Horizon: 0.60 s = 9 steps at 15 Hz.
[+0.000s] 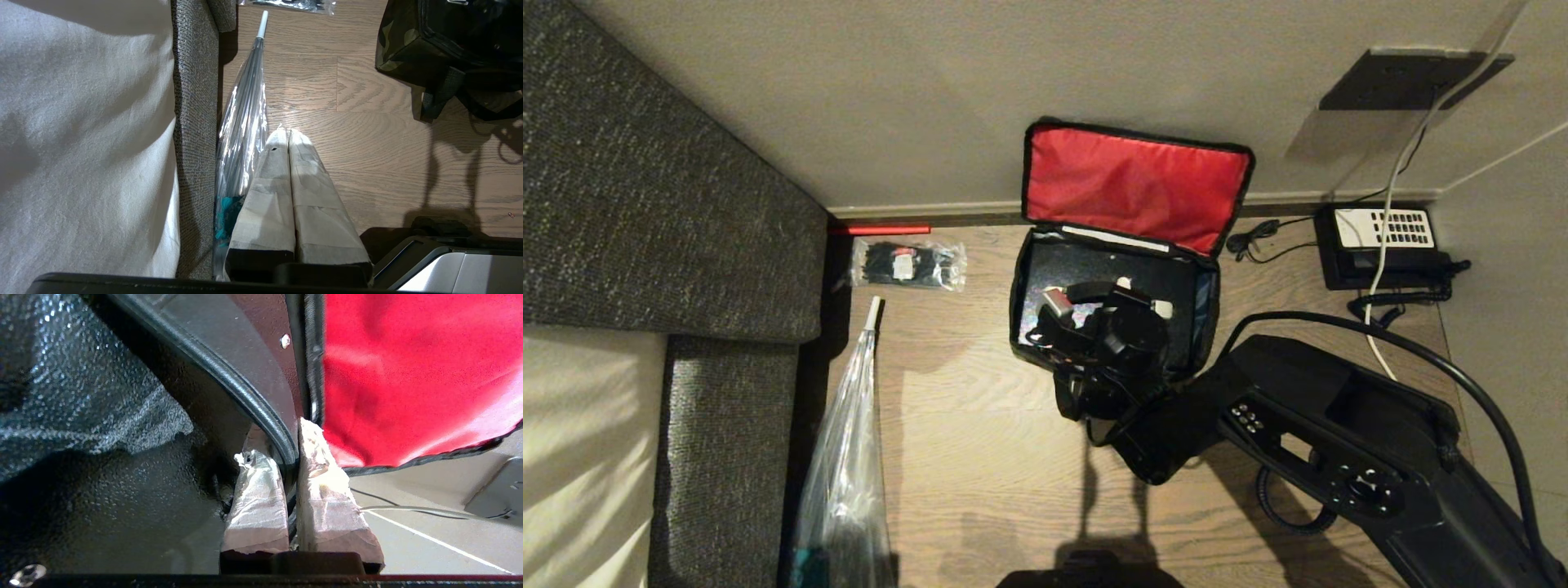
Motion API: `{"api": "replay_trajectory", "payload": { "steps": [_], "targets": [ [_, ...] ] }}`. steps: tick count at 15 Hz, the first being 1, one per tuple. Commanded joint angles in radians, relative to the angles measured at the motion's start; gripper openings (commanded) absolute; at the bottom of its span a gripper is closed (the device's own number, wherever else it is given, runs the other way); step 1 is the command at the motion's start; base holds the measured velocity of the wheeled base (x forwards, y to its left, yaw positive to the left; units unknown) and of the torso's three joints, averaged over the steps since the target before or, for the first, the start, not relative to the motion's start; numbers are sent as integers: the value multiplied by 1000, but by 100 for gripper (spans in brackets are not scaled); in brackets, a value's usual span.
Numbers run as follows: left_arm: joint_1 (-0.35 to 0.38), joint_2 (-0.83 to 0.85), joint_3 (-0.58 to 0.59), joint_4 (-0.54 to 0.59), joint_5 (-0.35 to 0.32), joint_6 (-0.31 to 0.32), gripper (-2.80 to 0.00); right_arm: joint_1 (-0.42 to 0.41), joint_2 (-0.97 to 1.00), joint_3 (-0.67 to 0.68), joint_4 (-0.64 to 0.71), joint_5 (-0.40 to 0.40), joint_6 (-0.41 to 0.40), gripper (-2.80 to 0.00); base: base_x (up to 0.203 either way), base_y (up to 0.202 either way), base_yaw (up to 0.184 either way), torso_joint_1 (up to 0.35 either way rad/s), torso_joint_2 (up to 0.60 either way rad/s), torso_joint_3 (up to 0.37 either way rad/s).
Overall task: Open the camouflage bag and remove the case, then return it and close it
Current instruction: Lift the black box
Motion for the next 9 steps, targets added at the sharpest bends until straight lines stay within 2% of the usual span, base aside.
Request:
{"api": "replay_trajectory", "payload": {
  "steps": [1, 2, 9],
  "targets": [
    [0, -3, 0, 0, 0, 0, -280, 0, 16, -4, -6, -4, -11, -280, 0, 0, 0, 0, 0, 0],
    [0, -3, 0, 0, 0, 0, -280, -1, 30, 2, -6, -4, -12, 0, 0, 0, 0, 0, 0, 0],
    [0, -3, 0, 0, 0, 0, -280, -3, 117, -10, 2, -10, 10, 0, 0, 0, 0, 0, 0, 0]
  ]
}}
